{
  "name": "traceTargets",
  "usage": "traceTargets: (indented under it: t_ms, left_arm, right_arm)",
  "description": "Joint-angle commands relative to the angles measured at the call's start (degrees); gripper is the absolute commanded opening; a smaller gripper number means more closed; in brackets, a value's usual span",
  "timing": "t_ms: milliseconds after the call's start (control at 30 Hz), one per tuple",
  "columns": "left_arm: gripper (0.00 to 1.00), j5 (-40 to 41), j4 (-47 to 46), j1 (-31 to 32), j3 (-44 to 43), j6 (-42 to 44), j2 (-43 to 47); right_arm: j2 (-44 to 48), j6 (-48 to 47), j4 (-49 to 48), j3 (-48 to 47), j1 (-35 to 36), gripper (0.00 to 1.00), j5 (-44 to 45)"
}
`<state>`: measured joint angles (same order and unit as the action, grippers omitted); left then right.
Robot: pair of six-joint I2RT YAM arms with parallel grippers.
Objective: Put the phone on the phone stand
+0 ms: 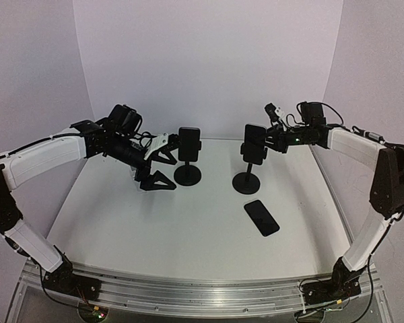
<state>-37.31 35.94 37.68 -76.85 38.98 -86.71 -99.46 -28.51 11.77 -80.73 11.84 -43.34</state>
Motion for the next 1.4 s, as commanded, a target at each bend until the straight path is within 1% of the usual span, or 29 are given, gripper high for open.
traceTargets:
  t_ms: [0, 67, 133, 167, 233, 300, 433, 467, 500, 533, 667, 733, 800, 967, 1100, 1200, 1333, 1367]
  left_arm:
    - [0.91, -0.84, -0.96, -0.52, 0.17, 0.04, 2.41]
    - [0.91, -1.08, -0.96, -0.58, 0.04, 0.04, 2.42]
    - [0.91, -1.35, -0.95, -0.67, -0.04, 0.02, 2.44]
    - [0.91, -1.47, -0.93, -0.67, -0.03, -0.06, 2.50]
    - [0.91, -1.69, -0.91, -0.73, 0.08, -0.21, 2.72]
    - [0.91, -2.09, -0.75, -0.80, 0.35, -0.10, 3.00]
    - [0.92, -2.74, -0.41, -0.85, 0.36, 0.36, 3.24]
    - [0.92, -2.83, -0.32, -0.86, 0.21, 0.33, 3.12]
    - [0.92, -2.93, -0.13, -0.85, 0.00, 0.28, 3.03]
    - [0.92, -3.00, 0.07, -0.85, -0.17, 0.18, 2.95]
    - [0.92, -3.13, -0.70, -0.85, 0.75, -1.16, 4.07]
    - [0.92, -3.03, -2.44, -0.85, 2.24, -3.44, 5.18]
    - [0.92, -3.23, -4.50, -0.85, 4.19, -6.86, 6.46]
    - [0.93, -3.13, -10.89, -0.90, 9.37, -17.77, 10.08]
    - [0.94, -2.68, -15.27, -0.94, 13.42, -24.03, 12.14]
    - [0.94, -3.23, -17.19, -0.93, 14.48, -27.28, 12.11]
    - [0.94, -3.85, -19.59, -0.94, 15.71, -30.22, 12.35]
    - [0.95, -3.88, -20.18, -0.94, 16.13, -30.82, 12.81]
  right_arm:
    - [0.53, 0.08, 0.51, -1.07, -0.92, 0.23, 0.60]
    - [0.69, 0.66, 0.53, -1.40, -1.00, 0.28, 0.88]
    - [1.36, 1.02, 0.53, -1.42, -1.03, 0.36, 1.33]
    - [1.85, 1.15, 0.53, -1.27, -1.03, 0.42, 1.62]
    - [3.30, 1.15, 0.52, -0.38, -1.07, 0.60, 2.38]
    - [4.79, 1.01, 0.53, 0.73, -1.09, 0.73, 2.78]
    - [7.03, 1.81, 0.53, 2.41, -1.05, 0.83, 3.47]
    - [7.57, 2.01, 0.53, 2.82, -1.05, 0.90, 3.86]
    - [8.63, 2.32, 0.53, 3.27, -1.04, 0.96, 4.59]
    - [9.64, 2.74, 0.53, 3.80, -1.03, 0.98, 5.32]
    - [14.55, 7.94, 2.26, 6.77, -1.06, 0.98, 11.97]
    - [17.36, 12.08, 4.17, 8.81, -1.07, 0.98, 14.22]
    - [19.91, 18.58, 6.38, 11.69, -1.07, 0.98, 17.94]
    - [26.73, 35.84, 16.93, 18.31, -0.60, 0.98, 30.60]
    - [32.99, 46.51, 19.30, 24.74, 3.54, 0.98, 36.25]
    - [29.84, 50.18, 22.86, 27.97, 8.87, 0.98, 38.63]
    - [21.57, 49.85, 25.35, 29.40, 18.24, 0.98, 42.82]
    - [20.07, 49.78, 25.27, 29.90, 19.54, 0.98, 44.03]
